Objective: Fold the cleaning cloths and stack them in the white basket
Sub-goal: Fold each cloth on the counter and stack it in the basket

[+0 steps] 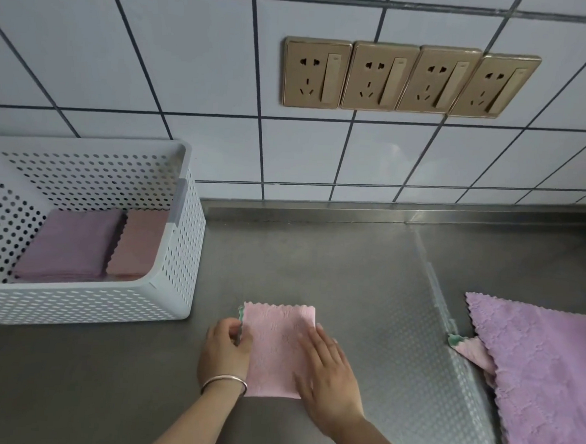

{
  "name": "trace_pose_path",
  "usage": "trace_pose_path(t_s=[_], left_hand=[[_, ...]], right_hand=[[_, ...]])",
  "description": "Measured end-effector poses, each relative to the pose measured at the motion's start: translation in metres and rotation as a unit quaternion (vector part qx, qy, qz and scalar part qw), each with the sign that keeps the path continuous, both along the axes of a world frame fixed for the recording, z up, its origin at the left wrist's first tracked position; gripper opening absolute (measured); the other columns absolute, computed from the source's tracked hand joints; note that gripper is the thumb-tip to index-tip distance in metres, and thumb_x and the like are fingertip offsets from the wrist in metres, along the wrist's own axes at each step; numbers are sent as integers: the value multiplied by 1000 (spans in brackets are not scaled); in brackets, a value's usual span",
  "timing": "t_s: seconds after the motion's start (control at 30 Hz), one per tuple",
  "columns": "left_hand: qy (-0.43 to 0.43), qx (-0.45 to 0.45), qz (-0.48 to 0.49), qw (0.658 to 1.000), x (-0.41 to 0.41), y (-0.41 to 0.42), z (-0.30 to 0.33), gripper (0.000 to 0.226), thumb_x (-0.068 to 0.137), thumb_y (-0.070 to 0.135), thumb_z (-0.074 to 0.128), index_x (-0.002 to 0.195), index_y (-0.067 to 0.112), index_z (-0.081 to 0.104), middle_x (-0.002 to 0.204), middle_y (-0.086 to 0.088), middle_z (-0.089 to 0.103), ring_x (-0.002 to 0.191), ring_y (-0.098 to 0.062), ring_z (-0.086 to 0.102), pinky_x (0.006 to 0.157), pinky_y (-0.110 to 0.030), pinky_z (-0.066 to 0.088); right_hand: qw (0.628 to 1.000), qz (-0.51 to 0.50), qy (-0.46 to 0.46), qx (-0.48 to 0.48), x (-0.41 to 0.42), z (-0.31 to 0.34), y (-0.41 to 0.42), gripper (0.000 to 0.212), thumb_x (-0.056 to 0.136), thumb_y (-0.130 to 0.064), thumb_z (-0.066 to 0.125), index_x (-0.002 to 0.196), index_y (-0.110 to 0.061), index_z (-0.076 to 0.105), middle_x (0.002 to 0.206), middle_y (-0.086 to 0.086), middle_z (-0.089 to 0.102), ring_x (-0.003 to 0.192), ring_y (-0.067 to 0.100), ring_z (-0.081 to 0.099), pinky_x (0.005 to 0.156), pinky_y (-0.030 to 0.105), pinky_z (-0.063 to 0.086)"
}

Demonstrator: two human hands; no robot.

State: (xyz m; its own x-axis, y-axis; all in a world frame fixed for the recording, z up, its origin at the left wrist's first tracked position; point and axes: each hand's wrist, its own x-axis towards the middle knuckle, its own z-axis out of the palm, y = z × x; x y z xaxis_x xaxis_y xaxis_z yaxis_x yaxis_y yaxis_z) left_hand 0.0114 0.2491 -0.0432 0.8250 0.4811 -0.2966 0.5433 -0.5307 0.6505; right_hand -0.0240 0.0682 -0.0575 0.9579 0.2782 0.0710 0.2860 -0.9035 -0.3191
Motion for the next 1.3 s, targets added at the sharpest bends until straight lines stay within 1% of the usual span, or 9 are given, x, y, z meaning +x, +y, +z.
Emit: trace_pose_path(t_s=[0.17,0.33,0.73,0.93,1.03,1.1,1.13,1.2,1.3], left_hand=[[49,1,23,999,15,1,-1,10,86,28,56,91,22,63,99,0,68,89,-27,62,70,-26,42],[60,22,29,998,16,2,-4,15,88,32,54,94,21,64,101,-2,68,88,-27,61,68,-26,40],[72,54,36,995,13,2,-2,18,92,35,46,80,23,48,83,-5,63,70,-27,52,62,-28,39],[71,104,4,992,14,5,-7,19,91,38,47,80,23,46,87,-5,65,76,-29,59,63,-29,43],[57,82,21,995,13,5,-6,16,88,40,50,84,25,48,96,-1,63,81,-28,59,66,-29,43],[53,74,34,995,7,6,-7,21,84,43,55,92,24,53,105,-2,58,92,-28,56,73,-33,45],[61,80,37,994,3,5,-7,26,81,45,58,95,23,56,110,-4,54,98,-28,53,77,-35,46],[87,95,33,991,-9,0,-7,37,75,50,64,99,23,59,116,-5,49,109,-28,47,84,-36,45],[121,109,15,987,-21,-8,-2,42,73,54,64,100,21,63,120,-6,45,115,-27,41,88,-34,41]], right_hand=[[998,-10,18,-57,13,0,7,55,79,-35,39,128,-14,54,139,2,49,133,17,31,109,29,10],[997,3,0,-72,20,-7,11,54,82,-35,37,131,-13,47,142,2,46,145,13,-6,109,32,9],[996,5,16,-89,23,-12,20,53,83,-35,37,127,-13,57,138,4,51,145,15,-10,109,37,9],[996,14,9,-82,22,-19,18,56,81,-39,38,130,-17,48,137,2,52,138,19,20,109,37,12],[999,3,15,-48,24,-10,17,59,66,-43,57,120,-19,53,123,0,63,117,17,45,99,33,40],[997,-70,42,6,23,-1,18,63,52,-34,74,109,-18,52,104,-1,67,94,18,59,74,29,55],[992,-115,49,35,22,2,17,55,56,-29,74,106,-18,54,98,-1,65,87,19,61,70,28,55],[966,-214,118,79,24,14,17,38,78,-28,61,114,-18,54,106,-2,59,99,20,55,83,28,47],[927,-273,246,77,24,14,17,38,88,-38,47,121,-20,53,120,-3,52,114,17,43,94,27,38]])
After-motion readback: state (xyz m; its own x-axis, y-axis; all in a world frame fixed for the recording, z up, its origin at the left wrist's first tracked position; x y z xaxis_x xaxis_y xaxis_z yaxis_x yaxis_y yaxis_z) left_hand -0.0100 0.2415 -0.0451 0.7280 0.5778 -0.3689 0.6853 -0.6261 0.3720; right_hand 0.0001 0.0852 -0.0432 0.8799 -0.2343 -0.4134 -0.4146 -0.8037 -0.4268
